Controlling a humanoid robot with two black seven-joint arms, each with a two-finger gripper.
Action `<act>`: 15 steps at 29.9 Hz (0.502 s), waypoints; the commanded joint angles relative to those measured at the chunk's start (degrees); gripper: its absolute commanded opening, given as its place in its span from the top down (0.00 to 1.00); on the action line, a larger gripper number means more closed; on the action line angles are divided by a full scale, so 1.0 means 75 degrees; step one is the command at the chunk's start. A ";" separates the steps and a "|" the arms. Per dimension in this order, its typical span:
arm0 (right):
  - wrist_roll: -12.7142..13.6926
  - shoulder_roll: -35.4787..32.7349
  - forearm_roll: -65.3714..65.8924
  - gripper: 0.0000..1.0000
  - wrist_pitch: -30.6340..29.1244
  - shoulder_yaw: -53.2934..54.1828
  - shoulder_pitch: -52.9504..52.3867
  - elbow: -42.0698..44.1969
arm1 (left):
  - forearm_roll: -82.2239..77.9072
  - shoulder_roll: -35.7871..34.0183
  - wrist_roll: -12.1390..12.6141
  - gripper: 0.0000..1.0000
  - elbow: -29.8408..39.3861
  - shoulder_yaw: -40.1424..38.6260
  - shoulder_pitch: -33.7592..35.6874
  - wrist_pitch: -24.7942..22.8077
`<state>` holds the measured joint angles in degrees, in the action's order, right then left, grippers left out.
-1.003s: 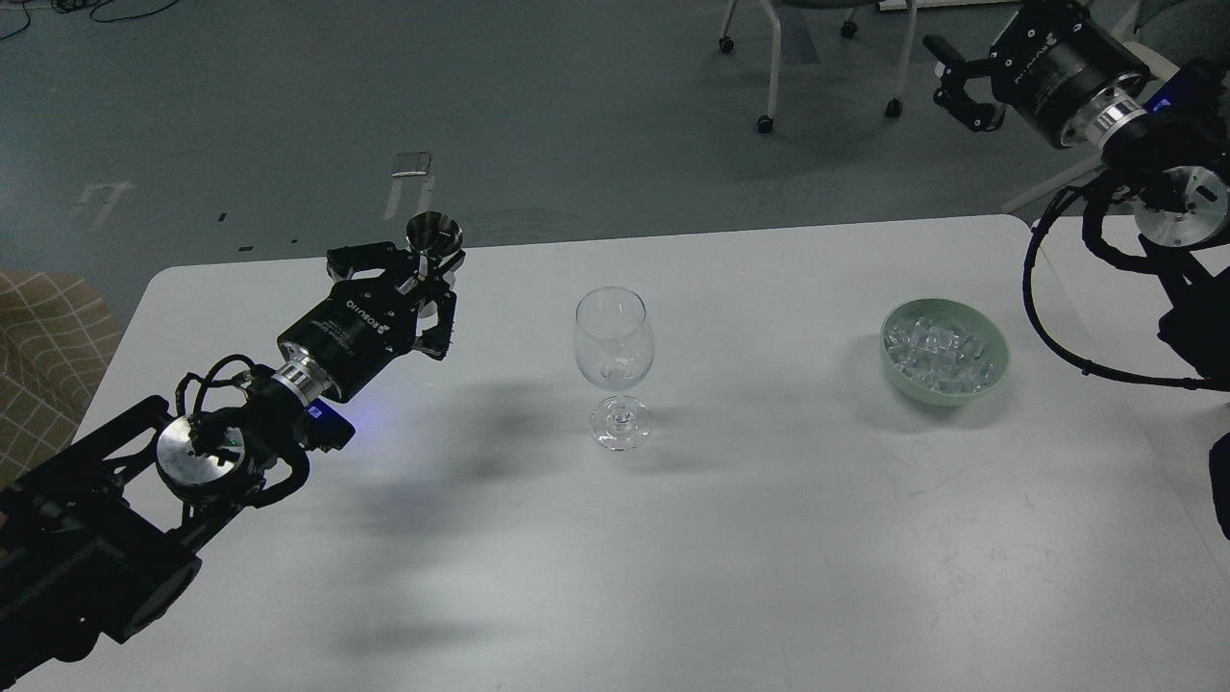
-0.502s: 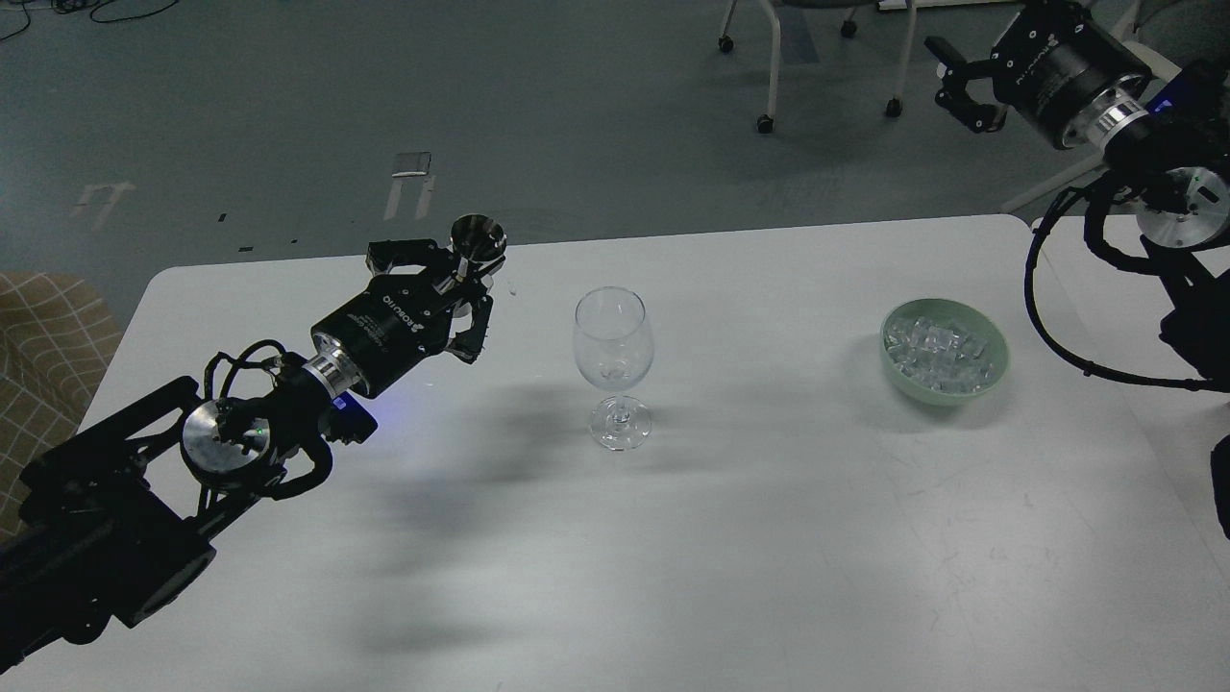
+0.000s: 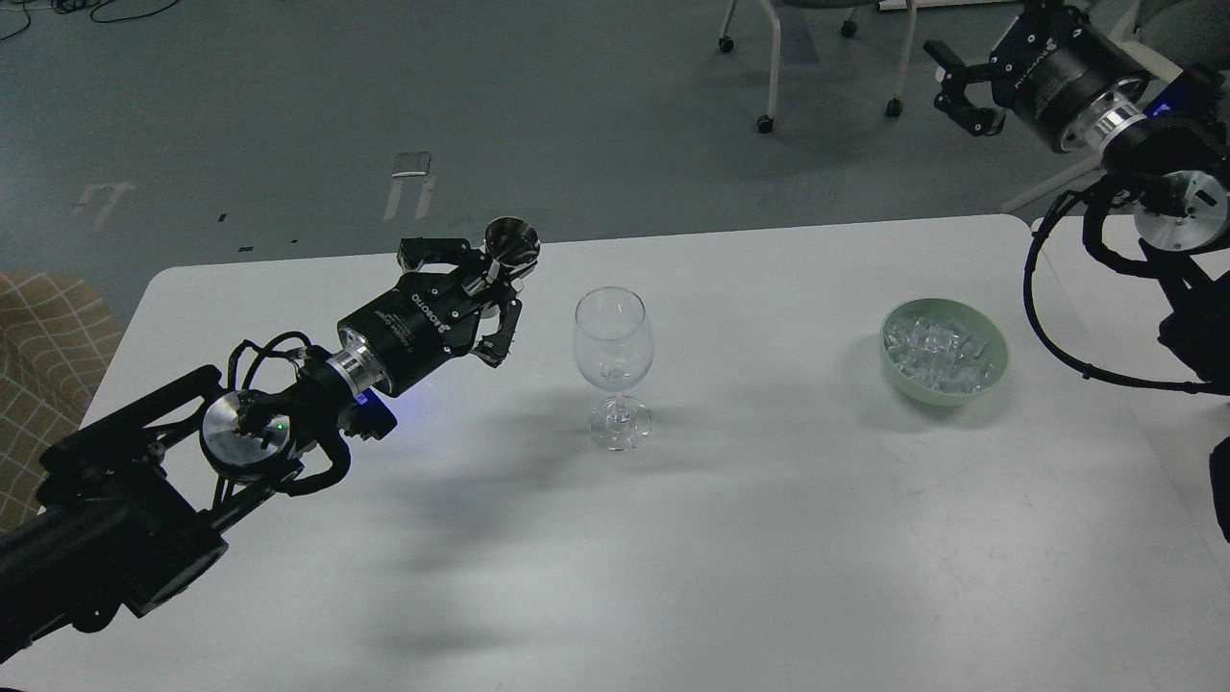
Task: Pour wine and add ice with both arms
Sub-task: 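Carry the jigger with the left gripper to beside the wine glass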
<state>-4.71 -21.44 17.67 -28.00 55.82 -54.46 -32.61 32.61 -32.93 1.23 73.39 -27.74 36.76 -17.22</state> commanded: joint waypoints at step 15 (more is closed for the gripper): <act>-0.0005 -0.0013 -0.0012 0.00 0.0000 -0.0001 0.0054 0.0000 | -0.0011 0.0301 -0.0058 1.00 -0.0001 0.0406 0.0466 0.0292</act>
<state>-4.74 -21.50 17.67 -28.00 55.81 -54.18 -32.57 32.61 -30.75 0.97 73.42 -24.96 40.06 -15.13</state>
